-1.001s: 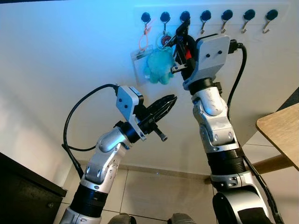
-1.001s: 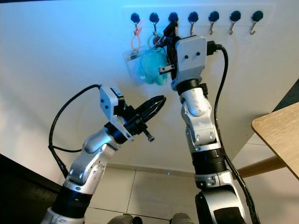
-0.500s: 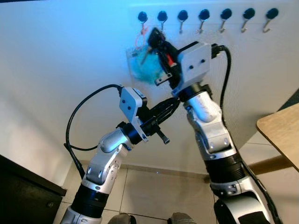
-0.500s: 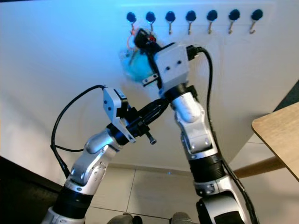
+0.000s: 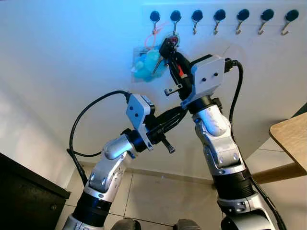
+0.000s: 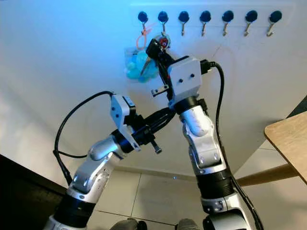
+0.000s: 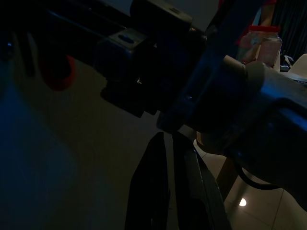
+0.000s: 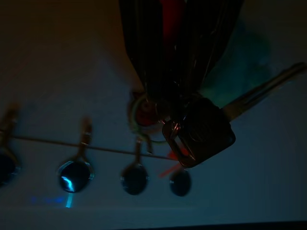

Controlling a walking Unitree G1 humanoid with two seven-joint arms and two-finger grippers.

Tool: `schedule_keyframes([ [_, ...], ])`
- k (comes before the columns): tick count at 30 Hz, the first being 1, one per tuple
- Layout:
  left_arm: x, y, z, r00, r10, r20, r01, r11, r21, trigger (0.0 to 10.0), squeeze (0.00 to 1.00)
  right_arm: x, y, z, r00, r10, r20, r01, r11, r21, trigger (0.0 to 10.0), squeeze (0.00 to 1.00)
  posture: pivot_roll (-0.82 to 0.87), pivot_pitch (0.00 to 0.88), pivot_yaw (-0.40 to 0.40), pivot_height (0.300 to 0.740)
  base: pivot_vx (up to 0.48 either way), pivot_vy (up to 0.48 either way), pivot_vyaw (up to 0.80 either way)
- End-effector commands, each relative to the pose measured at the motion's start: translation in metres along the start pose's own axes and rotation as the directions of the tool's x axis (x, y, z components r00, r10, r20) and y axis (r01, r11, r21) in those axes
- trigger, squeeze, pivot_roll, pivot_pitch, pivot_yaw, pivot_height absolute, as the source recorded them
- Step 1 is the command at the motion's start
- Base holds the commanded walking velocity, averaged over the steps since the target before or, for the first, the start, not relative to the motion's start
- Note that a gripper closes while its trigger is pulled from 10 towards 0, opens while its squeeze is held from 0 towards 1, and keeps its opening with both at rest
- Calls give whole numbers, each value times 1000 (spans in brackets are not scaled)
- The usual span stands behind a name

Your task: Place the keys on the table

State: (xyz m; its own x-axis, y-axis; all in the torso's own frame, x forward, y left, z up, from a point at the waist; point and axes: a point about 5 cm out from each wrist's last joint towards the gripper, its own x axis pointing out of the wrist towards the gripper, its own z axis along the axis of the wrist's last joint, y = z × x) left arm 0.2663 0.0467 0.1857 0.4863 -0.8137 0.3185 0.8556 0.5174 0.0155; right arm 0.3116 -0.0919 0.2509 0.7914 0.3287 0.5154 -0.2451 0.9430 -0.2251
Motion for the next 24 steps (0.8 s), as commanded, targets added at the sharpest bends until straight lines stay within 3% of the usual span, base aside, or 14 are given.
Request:
schedule_keyframes([
  [1,-1,1,6,1000,-5,19,4,1000,25,10000,0,-3,0,2,1000,-13,11,13,1000,-8,10000,0,-10,70,89,740,0,0,0],
  [8,-2,-1,6,1000,-17,17,17,1000,21,10000,0,-21,-9,-1,993,-96,66,101,992,-71,10000,0,-10,71,88,740,0,0,0],
  [14,-2,-2,6,1000,-18,21,17,1000,19,10000,0,-41,-23,1,965,-226,134,240,966,-99,9725,0,-9,70,87,740,0,0,0],
  [16,-2,-2,6,1000,-16,22,16,1000,19,10000,0,-49,-28,4,949,-269,163,289,950,-120,8431,0,-11,70,88,740,0,0,0],
  [17,-3,-2,5,1000,-16,22,16,1000,19,10000,0,-52,-29,4,943,-285,172,308,942,-131,7059,0,-11,70,88,740,0,0,0],
  [18,-3,-2,5,1000,-16,21,16,1000,19,10000,0,-54,-30,4,940,-293,175,317,938,-137,6392,0,-12,69,89,740,0,0,0],
  [19,-3,-2,5,1000,-16,21,16,1000,19,10000,0,-54,-30,4,940,-293,175,317,938,-137,6392,0,-12,69,89,740,0,0,0],
  [20,-3,-2,5,1000,-18,20,18,1000,20,10000,0,-59,-31,0,938,-305,167,330,932,-152,4745,0,-12,67,89,740,0,0,0],
  [21,-3,-2,5,1000,-18,20,18,1000,20,10000,0,-59,-31,0,938,-305,167,330,932,-152,4745,0,-12,67,89,740,0,0,0],
  [23,-3,-2,4,1000,-17,17,16,1000,23,10000,0,-65,-32,-6,934,-324,150,346,925,-158,3216,0,-11,66,88,740,0,0,0],
  [24,-3,-2,4,1000,-17,17,16,1000,23,10000,0,-65,-32,-6,934,-324,150,346,925,-158,3216,0,-11,66,88,740,0,0,0],
])
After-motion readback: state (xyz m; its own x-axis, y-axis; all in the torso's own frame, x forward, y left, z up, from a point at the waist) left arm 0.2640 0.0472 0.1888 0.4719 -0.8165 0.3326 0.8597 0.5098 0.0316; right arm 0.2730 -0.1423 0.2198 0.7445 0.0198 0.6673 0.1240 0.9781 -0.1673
